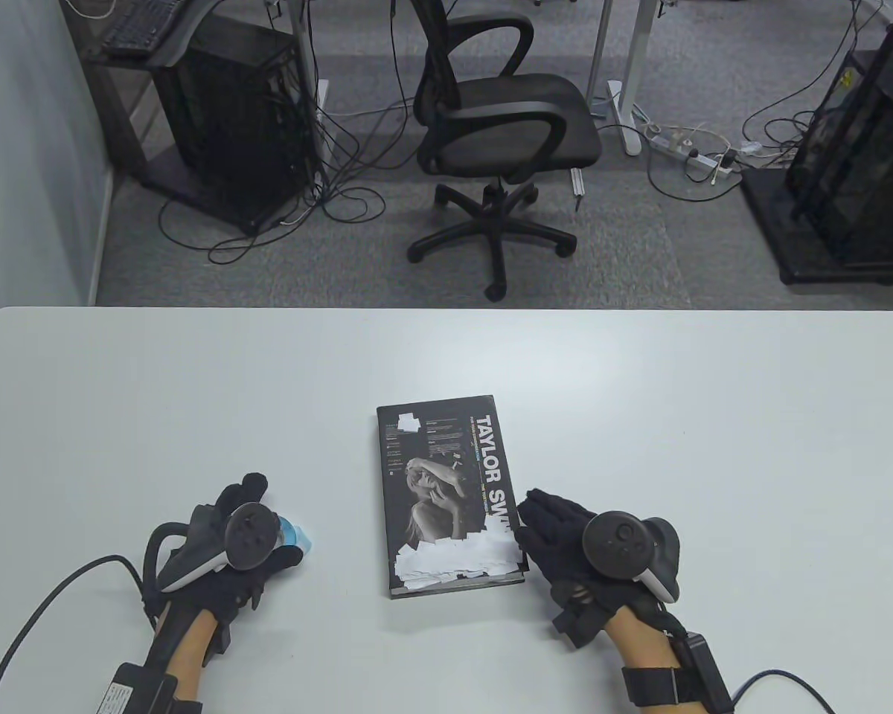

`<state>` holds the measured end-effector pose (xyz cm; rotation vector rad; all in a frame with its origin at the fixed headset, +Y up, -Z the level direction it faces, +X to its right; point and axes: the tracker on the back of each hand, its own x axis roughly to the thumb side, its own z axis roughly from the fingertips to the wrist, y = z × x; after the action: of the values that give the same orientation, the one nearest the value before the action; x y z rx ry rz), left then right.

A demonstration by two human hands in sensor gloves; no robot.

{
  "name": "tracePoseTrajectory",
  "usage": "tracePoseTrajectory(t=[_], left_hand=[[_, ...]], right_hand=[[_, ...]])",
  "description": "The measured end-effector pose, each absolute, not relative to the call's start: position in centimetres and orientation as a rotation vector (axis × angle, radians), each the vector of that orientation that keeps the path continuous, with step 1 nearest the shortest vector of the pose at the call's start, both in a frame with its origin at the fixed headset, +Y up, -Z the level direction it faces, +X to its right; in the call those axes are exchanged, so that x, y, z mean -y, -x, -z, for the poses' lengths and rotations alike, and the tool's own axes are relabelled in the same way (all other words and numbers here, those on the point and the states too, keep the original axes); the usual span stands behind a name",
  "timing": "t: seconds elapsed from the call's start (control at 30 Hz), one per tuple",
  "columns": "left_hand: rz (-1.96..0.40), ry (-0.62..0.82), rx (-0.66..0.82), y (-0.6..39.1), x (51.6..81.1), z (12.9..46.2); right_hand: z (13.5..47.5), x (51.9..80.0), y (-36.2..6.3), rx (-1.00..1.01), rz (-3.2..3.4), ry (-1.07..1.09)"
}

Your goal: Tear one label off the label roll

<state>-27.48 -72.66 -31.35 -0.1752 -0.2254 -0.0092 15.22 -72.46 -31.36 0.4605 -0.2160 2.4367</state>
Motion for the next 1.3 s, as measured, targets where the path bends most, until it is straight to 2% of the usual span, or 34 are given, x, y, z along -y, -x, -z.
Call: tracePoseTrajectory(t=[0.17, 0.37, 0.67, 1.03, 1.2, 1.3], left_hand=[[0.006, 0.112, 0.333, 24.6, 71.7, 30.1], [-0.032, 0.080, 0.529, 19.6, 71.7, 27.9], [0.011, 0.178, 0.769, 13.2, 74.0, 24.5], [0.037, 0.192, 0.835, 11.8, 74.4, 23.4], [0.032, 0.195, 0.838, 11.8, 74.4, 23.4], [0.034, 0.212, 0.837, 11.8, 74.6, 23.5]], right_hand=[[31.3, 72.6, -14.9, 0.216, -2.448, -0.471], [31.1, 72.8, -14.1, 0.197, -2.458, -0.505], [30.1, 74.0, -10.1, 0.020, -2.500, -0.641], [28.8, 76.4, -3.5, -0.258, -2.654, -0.858], [28.8, 77.3, -2.7, -0.354, -2.707, -0.889], [28.9, 77.4, -2.9, -0.341, -2.716, -0.880]])
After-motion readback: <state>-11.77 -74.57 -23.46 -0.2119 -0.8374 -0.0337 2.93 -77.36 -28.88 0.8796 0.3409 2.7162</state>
